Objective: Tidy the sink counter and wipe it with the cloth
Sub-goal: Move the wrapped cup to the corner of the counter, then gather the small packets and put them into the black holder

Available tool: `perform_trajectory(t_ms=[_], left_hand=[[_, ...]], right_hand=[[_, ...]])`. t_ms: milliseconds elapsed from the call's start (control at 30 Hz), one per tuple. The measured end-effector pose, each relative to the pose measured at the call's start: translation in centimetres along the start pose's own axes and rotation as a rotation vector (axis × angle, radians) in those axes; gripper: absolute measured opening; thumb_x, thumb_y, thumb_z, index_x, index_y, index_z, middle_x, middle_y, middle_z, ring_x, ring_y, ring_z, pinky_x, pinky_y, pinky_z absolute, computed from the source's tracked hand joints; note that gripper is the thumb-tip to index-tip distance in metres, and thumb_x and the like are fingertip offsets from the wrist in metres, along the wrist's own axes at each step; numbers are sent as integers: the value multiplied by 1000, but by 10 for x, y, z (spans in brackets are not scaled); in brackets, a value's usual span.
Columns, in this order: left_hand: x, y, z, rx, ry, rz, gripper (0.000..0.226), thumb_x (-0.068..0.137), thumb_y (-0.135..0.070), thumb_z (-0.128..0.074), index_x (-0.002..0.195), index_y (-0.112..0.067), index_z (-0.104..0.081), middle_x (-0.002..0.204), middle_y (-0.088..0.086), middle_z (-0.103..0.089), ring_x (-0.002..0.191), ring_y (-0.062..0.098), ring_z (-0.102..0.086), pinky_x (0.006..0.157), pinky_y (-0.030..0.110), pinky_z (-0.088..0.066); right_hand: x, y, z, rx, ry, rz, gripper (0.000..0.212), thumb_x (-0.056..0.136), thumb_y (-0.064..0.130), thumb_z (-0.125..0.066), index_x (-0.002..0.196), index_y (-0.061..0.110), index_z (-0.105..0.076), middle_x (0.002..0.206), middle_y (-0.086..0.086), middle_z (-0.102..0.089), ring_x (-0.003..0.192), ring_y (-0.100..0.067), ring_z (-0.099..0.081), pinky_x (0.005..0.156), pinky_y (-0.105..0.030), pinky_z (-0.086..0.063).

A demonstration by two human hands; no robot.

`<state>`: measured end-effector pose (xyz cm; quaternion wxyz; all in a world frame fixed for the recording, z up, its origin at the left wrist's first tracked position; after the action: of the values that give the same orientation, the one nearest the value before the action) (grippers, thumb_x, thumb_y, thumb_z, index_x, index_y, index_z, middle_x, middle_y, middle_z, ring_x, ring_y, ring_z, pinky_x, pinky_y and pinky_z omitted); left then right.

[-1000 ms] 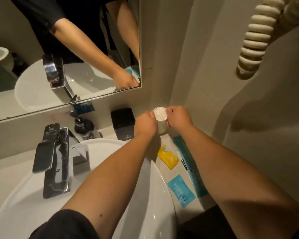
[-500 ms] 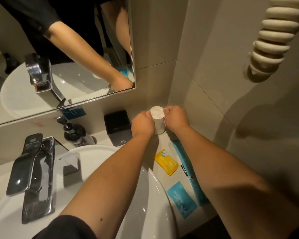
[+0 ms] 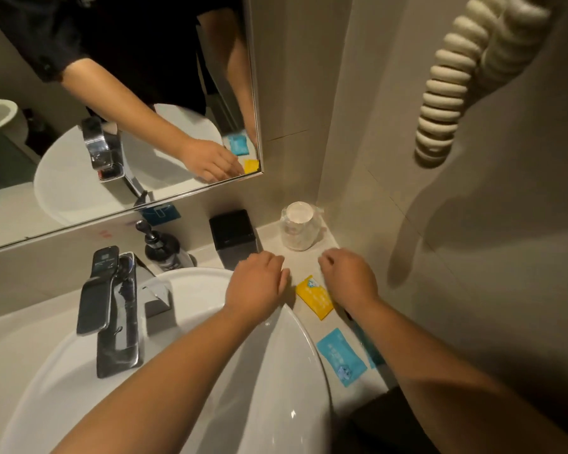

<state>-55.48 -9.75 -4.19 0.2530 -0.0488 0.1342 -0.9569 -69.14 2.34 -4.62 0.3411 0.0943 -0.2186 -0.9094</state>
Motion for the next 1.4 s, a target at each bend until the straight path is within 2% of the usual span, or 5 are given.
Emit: perform_trajectory(t_ms=[333,500,733,1000,1400], left_hand=[[-27,43,-13,195,-77,-154,49,99,-42,-26,89,-16,-67,85,2,-66,83,23,-56,88,36,-40],[-28,44,-15,155,-79,-152,47,100,-43,-27,90,-17,-65,86,1,-63,84,21,-53,91,36,-38],[-27,44,-16,163,-125,-175,47,99,-42,-28,85,-15,-64,80,3,-61,80,24,-52,90,37,-39],[-25,47,-20,156,-173,-187,43,100,-38,-33,76,-13,-59,73,6,-55,74,28,-48,86,39,-41],[-24,50,-25,161,-207,-200,42,99,-39,-34,78,-12,-59,74,8,-57,73,27,-48,83,40,-41]], right_hand=[[-21,2,-36,-290,343,-116,22,96,22,-46,113,11,-56,120,-11,-58,106,-33,-61,74,-34,-42],[-14,0,-22,20,471,-206,9,89,23,-57,86,15,-54,96,-11,-61,87,-26,-57,70,-32,-41],[18,56,45,555,265,-155,15,90,20,-63,87,5,-65,77,-10,-62,67,-19,-53,60,-30,-43],[69,145,8,579,250,-3,27,89,20,-66,64,16,-56,71,-2,-58,65,-16,-50,61,-30,-44],[81,145,-58,182,164,-10,26,94,40,-57,99,23,-75,133,-7,-50,119,-31,-44,95,-41,-38]])
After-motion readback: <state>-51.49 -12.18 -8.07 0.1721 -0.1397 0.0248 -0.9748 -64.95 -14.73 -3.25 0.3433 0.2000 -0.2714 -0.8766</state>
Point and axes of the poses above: each hand's wrist, its own x-axis towards the middle knuckle, its own z-axis out of the back of the hand, y = z × x, the point moved 1 cm from there along x, towards the middle knuckle
